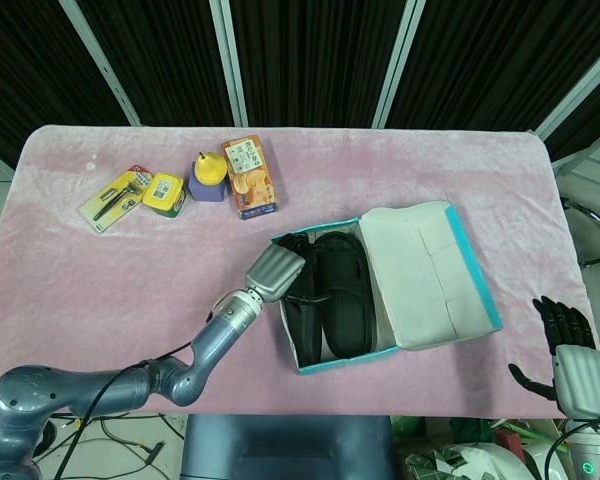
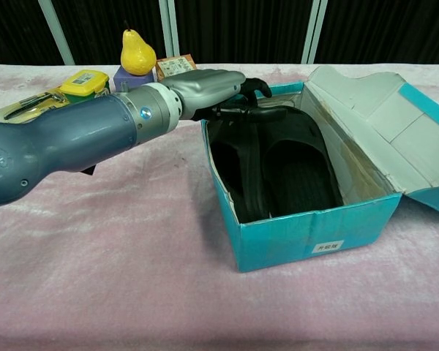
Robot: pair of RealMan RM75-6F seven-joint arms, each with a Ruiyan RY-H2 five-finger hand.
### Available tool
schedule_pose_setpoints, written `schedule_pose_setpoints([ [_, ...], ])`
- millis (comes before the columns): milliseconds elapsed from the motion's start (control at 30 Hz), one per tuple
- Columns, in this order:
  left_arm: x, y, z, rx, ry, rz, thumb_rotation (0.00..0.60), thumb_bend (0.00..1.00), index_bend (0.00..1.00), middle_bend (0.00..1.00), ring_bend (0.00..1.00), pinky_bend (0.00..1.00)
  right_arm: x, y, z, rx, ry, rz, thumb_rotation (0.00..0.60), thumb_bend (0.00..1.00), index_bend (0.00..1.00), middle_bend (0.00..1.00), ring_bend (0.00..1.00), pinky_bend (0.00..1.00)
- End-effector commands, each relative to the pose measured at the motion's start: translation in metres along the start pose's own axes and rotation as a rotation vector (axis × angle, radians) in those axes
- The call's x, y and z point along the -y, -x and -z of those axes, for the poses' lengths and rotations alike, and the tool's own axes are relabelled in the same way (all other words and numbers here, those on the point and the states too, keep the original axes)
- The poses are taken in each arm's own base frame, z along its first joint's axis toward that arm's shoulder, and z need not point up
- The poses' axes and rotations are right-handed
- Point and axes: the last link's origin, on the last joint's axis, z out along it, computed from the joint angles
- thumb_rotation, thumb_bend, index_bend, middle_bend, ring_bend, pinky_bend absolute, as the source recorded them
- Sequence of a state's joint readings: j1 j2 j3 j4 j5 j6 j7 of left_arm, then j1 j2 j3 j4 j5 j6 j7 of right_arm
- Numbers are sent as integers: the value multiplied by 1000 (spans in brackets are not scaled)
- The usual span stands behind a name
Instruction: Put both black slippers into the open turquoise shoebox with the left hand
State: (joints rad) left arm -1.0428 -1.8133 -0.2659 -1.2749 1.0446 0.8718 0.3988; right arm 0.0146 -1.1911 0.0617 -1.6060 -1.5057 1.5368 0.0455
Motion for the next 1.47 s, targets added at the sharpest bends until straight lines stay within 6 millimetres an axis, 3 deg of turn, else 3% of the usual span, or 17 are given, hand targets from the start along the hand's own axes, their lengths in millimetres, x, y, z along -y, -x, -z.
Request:
schedule_pose_setpoints([
  [33, -3, -10, 4, -66, 28, 31, 0, 0, 113, 195, 85, 138, 1, 0, -1, -1, -3, 0, 600, 110, 59, 45, 0, 39],
  [400, -9, -30, 18, -151, 87, 74, 0, 0, 115, 186, 83, 139, 0, -1, 0, -5, -2, -4, 600, 110, 59, 45, 0, 39],
  [533, 1, -46, 34, -214, 69, 89, 2, 0, 142, 181, 83, 138, -2, -3, 0, -8, 0, -1, 600, 110, 59, 45, 0, 39],
  [567, 8, -50, 42, -233, 48, 74, 44, 0, 143, 179, 83, 137, -3, -3, -1, -7, 2, 1, 600, 111, 56, 45, 0, 39],
  [633, 22, -58, 62, -263, -1, 40, 234, 0, 144, 179, 83, 137, -4, -4, -2, -3, 3, 7, 600, 111, 49, 45, 0, 39],
  [667, 28, -61, 70, -271, -23, 33, 382, 0, 145, 180, 83, 136, -4, -4, -3, -1, 2, 9, 600, 111, 42, 45, 0, 39],
  [700, 37, -65, 84, -281, -60, 18, 475, 0, 149, 181, 83, 135, -4, -4, -4, 2, -1, 13, 600, 111, 37, 45, 0, 39],
  [767, 51, -71, 107, -294, -126, 4, 540, 0, 157, 183, 83, 132, -3, -4, -7, 4, -6, 19, 600, 111, 22, 44, 0, 39],
  [833, 66, -75, 134, -304, -197, 10, 544, 0, 160, 184, 83, 130, -2, -5, -10, 5, -8, 24, 600, 110, 7, 35, 0, 39],
  [867, 82, -75, 160, -316, -281, 36, 544, 0, 160, 185, 83, 130, -2, -5, -13, 11, -6, 33, 600, 110, 1, 27, 0, 39],
  [1033, 112, -69, 221, -307, -416, 49, 546, 0, 155, 185, 83, 124, 1, -6, -19, 22, 0, 55, 600, 111, 0, 7, 0, 38],
  [1333, 140, -41, 306, -284, -611, 98, 545, 0, 150, 185, 83, 111, 9, -5, -22, 11, -18, 87, 600, 111, 0, 4, 0, 37],
  [1467, 142, -33, 324, -277, -638, 108, 545, 0, 150, 186, 83, 111, 11, -5, -21, 9, -21, 88, 600, 111, 0, 4, 0, 37],
])
